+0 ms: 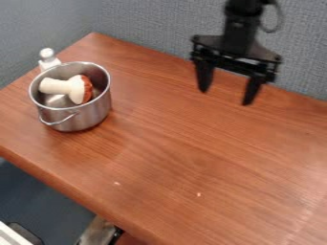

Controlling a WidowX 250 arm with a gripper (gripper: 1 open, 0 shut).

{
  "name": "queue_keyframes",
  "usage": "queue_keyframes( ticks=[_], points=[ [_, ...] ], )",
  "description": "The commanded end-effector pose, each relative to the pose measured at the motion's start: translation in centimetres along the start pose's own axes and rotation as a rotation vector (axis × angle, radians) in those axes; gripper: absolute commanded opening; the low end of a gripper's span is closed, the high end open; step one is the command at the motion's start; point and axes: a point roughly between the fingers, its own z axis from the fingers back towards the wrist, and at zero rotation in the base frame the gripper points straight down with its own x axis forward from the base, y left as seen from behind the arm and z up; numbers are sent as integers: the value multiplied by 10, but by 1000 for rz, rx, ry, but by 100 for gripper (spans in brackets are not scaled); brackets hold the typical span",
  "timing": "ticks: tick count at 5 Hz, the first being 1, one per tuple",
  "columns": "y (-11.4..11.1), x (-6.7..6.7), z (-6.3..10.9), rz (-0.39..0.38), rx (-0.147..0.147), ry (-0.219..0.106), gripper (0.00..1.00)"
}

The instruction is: Put the mushroom in the metal pot

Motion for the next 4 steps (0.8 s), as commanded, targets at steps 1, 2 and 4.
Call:
queue_keyframes(
  ticks=[1,2,4],
  points=[
    [10,-9,16,46,-37,-8,100],
    [17,-15,35,88,-36,-49,100],
    [11,-1,25,76,-23,-60,100]
  ],
)
